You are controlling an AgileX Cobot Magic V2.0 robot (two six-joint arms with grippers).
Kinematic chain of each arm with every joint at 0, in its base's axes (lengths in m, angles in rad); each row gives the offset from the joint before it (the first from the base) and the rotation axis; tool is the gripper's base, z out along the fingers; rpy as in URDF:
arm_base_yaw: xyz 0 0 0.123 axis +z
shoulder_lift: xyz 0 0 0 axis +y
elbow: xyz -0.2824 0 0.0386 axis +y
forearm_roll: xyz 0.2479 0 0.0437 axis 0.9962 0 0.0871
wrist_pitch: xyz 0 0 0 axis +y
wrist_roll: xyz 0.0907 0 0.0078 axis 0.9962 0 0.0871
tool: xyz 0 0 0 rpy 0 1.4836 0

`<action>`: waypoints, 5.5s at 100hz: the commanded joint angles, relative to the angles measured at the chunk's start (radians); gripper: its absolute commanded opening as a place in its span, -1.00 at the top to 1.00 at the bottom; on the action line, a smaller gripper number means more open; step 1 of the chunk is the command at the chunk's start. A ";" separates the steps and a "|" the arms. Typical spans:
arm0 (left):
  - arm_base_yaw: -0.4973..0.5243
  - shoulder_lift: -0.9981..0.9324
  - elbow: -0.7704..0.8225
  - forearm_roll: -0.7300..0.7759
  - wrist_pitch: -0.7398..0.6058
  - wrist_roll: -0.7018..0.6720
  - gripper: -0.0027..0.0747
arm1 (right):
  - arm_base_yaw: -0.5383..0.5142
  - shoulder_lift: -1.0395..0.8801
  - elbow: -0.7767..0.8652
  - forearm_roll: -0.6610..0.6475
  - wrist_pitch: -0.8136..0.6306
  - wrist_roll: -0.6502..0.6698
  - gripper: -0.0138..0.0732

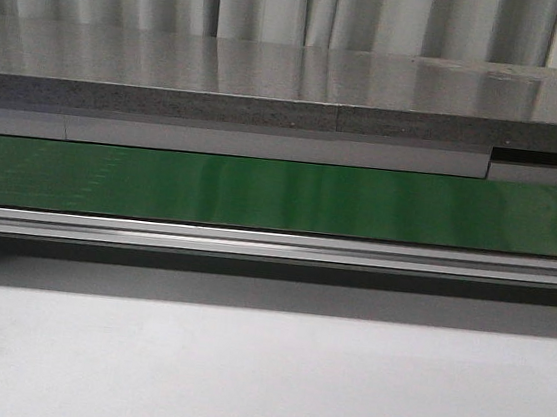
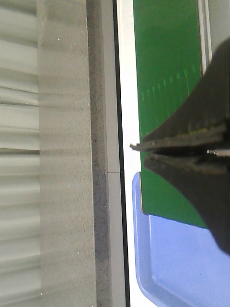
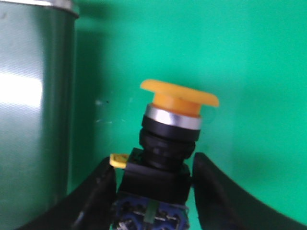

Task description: Move button from left to right

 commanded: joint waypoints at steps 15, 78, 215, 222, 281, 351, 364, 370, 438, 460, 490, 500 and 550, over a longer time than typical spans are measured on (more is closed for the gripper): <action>-0.009 0.008 -0.027 -0.012 -0.078 0.000 0.98 | -0.006 -0.019 -0.036 -0.008 -0.027 -0.020 0.35; -0.009 0.008 -0.027 -0.012 -0.078 0.000 0.98 | -0.006 0.019 -0.036 0.016 -0.004 -0.019 -0.05; -0.009 0.008 -0.027 -0.012 -0.078 0.000 0.98 | 0.212 -0.304 0.027 0.217 -0.242 0.105 -0.27; -0.009 0.008 -0.027 -0.012 -0.078 0.000 0.98 | 0.258 -0.345 0.074 0.227 -0.298 0.105 -0.27; -0.009 0.008 -0.027 -0.012 -0.078 0.000 0.98 | 0.468 -0.870 0.669 0.270 -0.595 0.105 -0.27; -0.009 0.008 -0.027 -0.012 -0.078 0.000 0.98 | 0.468 -1.548 0.895 0.346 -0.341 0.105 -0.27; -0.009 0.008 -0.027 -0.012 -0.078 0.000 0.98 | 0.468 -1.564 0.895 0.346 -0.340 0.105 -0.27; -0.009 0.008 -0.027 -0.012 -0.078 0.000 0.98 | 0.468 -1.563 0.895 0.346 -0.340 0.105 -0.25; -0.009 0.008 -0.027 -0.012 -0.078 0.000 0.98 | 0.468 -1.563 0.895 0.347 -0.338 0.105 0.84; -0.009 0.008 -0.027 -0.012 -0.078 0.000 0.98 | 0.468 -1.563 0.895 0.347 -0.338 0.105 0.84; -0.009 0.008 -0.027 -0.012 -0.078 0.000 0.98 | 0.468 -1.563 0.895 0.347 -0.338 0.105 0.84; -0.009 0.008 -0.027 -0.012 -0.078 0.000 0.98 | 0.468 -1.563 0.895 0.346 -0.342 0.105 0.84; -0.009 0.008 -0.027 -0.012 -0.078 0.000 0.98 | 0.473 -1.581 0.985 -0.038 -0.485 0.546 0.84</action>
